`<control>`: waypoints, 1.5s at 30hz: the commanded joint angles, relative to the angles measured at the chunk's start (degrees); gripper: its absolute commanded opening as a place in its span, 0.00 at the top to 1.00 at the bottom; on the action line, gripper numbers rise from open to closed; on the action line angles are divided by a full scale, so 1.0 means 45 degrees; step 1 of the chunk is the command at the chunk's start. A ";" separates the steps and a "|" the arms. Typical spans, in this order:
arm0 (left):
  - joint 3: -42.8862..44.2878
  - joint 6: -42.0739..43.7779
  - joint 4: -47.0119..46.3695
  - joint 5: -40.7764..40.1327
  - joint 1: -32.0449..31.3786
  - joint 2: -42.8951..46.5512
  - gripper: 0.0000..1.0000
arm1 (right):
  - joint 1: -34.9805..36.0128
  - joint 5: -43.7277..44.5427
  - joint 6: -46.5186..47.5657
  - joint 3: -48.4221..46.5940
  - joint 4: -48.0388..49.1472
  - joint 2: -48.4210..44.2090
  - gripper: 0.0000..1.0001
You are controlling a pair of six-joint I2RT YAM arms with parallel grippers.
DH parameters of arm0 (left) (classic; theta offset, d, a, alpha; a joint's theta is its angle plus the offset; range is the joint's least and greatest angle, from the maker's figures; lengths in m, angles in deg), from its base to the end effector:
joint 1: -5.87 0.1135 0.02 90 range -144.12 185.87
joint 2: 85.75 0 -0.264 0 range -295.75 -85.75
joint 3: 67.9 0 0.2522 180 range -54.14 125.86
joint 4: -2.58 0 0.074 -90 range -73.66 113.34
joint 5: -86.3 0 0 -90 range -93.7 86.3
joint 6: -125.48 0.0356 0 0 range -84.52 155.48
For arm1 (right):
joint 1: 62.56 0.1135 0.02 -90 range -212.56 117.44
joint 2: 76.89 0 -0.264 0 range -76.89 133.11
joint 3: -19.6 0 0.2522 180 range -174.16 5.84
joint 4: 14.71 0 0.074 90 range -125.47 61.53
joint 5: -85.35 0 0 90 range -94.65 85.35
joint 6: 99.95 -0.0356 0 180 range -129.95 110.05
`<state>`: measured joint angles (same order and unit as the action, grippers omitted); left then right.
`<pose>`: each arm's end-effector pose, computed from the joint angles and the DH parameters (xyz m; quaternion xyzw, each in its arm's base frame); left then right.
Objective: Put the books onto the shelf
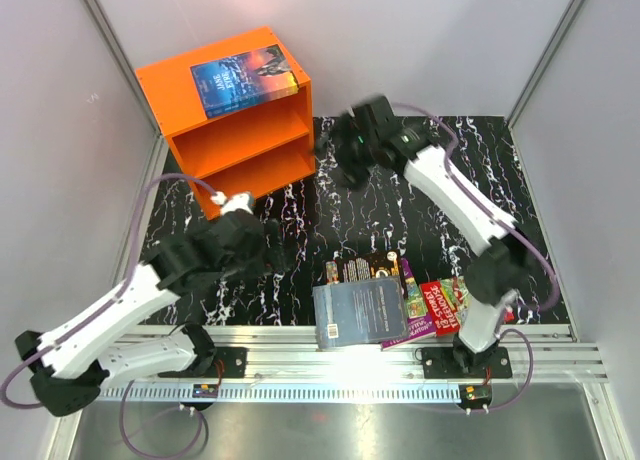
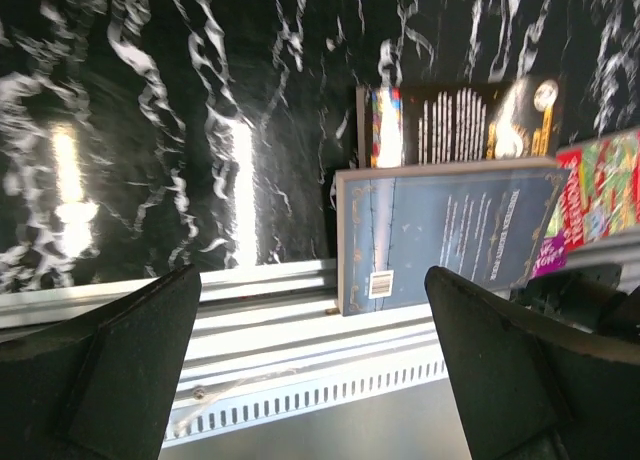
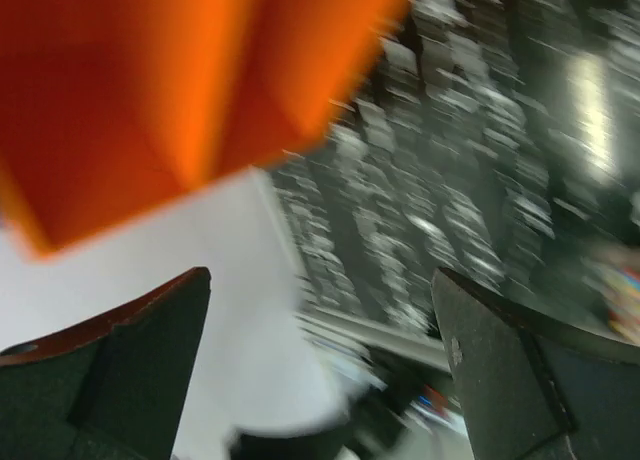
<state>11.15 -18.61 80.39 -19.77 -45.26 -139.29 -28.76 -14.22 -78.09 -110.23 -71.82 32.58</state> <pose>0.1061 -0.1160 0.3488 -0.0693 0.9356 -0.1739 0.2994 0.3556 0.2452 0.3849 0.2273 0.8622 0.3939 0.2233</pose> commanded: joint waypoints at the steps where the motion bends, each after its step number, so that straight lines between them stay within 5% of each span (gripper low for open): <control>1: -0.1400 0.0516 -0.2315 0.2552 -0.0042 -0.1165 0.02 | -0.0245 0.0777 0.1333 0.4297 -0.1770 -0.3851 0.00; 6: -0.2733 0.0455 -0.5207 0.3514 -0.0841 -0.1870 0.02 | -0.0480 0.1381 0.0301 1.0273 -0.3194 -0.8871 0.00; 11: -0.2460 0.0847 -0.6536 0.4526 -0.1389 -0.4578 0.01 | -0.0539 0.2515 -0.0870 1.3558 -0.5520 -1.2676 0.00; 17: -0.2635 0.0281 -0.8588 0.4979 -0.2094 -0.6363 0.02 | -0.0558 0.2145 -0.1712 1.6958 -0.5932 -1.4519 0.00; 29: -0.3884 -0.0247 -0.9721 0.5408 -0.2094 -0.7379 0.07 | -0.0558 0.1227 -0.0757 2.0010 -0.0840 -1.5792 0.02; 45: -0.4022 -0.0324 -1.0756 0.6345 -0.2094 -0.9156 0.20 | -0.0539 0.0446 -0.0112 2.0871 0.1469 -1.7490 0.09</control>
<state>-4.23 -18.87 37.16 6.04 -53.87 -174.45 -31.23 -8.82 -79.21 -17.95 -70.16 -45.91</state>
